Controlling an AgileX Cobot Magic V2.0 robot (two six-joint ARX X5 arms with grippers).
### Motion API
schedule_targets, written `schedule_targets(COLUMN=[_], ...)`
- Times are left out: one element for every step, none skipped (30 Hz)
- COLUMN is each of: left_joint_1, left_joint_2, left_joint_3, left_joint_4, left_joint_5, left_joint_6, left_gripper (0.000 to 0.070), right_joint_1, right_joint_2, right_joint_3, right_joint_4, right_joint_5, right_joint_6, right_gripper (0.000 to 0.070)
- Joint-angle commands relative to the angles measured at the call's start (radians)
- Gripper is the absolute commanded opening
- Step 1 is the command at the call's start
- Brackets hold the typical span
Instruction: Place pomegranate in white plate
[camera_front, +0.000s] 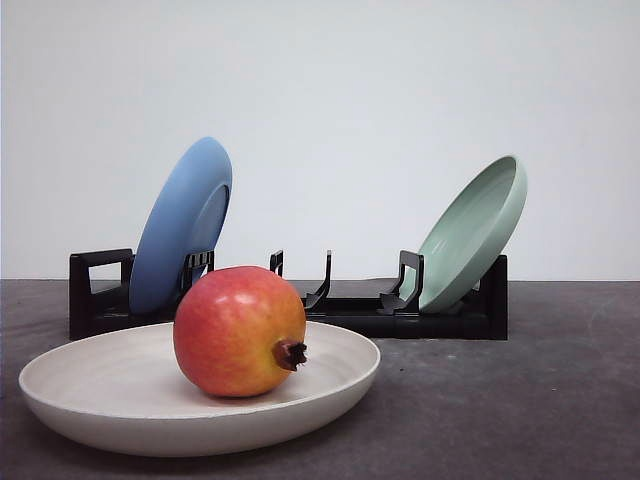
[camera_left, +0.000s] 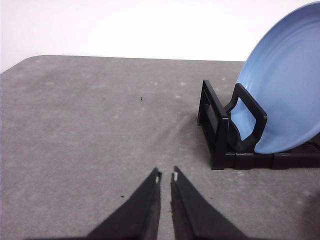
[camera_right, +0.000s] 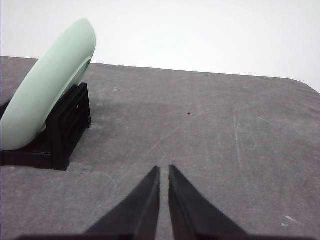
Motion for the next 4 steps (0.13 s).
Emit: schedule_targets(left_joint_1=[0.0, 0.0, 0.0, 0.0], left_joint_2=[-0.001, -0.001, -0.001, -0.001], left_joint_3=[-0.01, -0.01, -0.01, -0.01], left_joint_4=[0.011, 0.011, 0.011, 0.011], left_joint_5=[-0.002, -0.002, -0.002, -0.002], left_joint_6=[-0.005, -0.005, -0.005, -0.005], left_gripper=[0.0016, 0.0016, 0.0016, 0.0016], right_joint_1=[-0.001, -0.001, -0.001, -0.001], right_joint_2=[0.001, 0.001, 0.001, 0.001], right_joint_3=[-0.004, -0.004, -0.004, -0.004], right_joint_4=[0.009, 0.009, 0.009, 0.009], right_joint_5=[0.0, 0.0, 0.0, 0.0], right_joint_6=[0.011, 0.011, 0.011, 0.011], right_gripper=[0.0029, 0.0029, 0.0029, 0.0029])
